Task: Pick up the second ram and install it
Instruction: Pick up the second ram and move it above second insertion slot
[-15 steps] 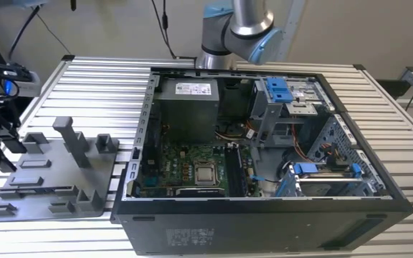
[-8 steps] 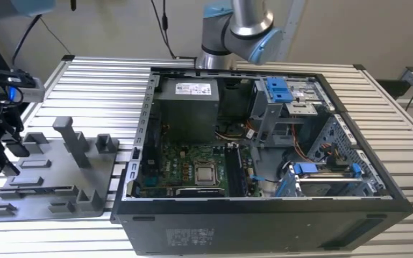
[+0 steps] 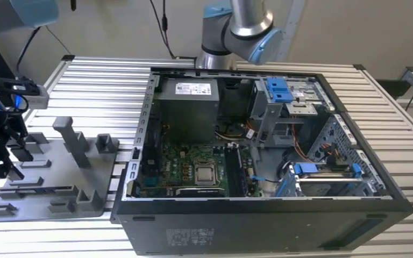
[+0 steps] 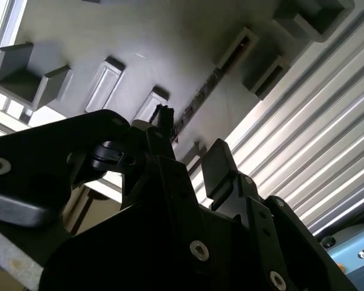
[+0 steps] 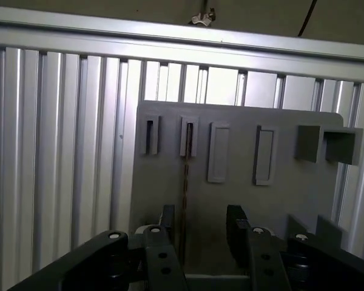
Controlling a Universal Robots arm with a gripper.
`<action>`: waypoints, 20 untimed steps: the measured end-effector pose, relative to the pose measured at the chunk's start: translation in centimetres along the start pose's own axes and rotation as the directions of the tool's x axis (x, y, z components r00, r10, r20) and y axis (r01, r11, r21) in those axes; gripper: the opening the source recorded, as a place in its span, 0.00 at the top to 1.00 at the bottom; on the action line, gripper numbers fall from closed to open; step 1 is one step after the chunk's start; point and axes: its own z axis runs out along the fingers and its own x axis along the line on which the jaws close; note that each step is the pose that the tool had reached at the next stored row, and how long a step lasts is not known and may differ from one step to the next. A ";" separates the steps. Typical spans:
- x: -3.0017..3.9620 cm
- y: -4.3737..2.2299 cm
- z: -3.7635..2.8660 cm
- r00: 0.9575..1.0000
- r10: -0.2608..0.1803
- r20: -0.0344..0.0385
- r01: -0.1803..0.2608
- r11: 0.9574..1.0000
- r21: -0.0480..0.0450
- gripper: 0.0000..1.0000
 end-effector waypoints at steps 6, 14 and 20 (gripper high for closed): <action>0.02 0.00 1.09 1.000 0.000 0.000 0.000 1.000 0.003 0.52; 0.05 0.01 2.55 1.000 0.000 -0.001 0.000 1.000 0.009 0.52; 0.07 0.06 3.64 1.000 0.000 -0.001 0.000 1.000 0.012 0.52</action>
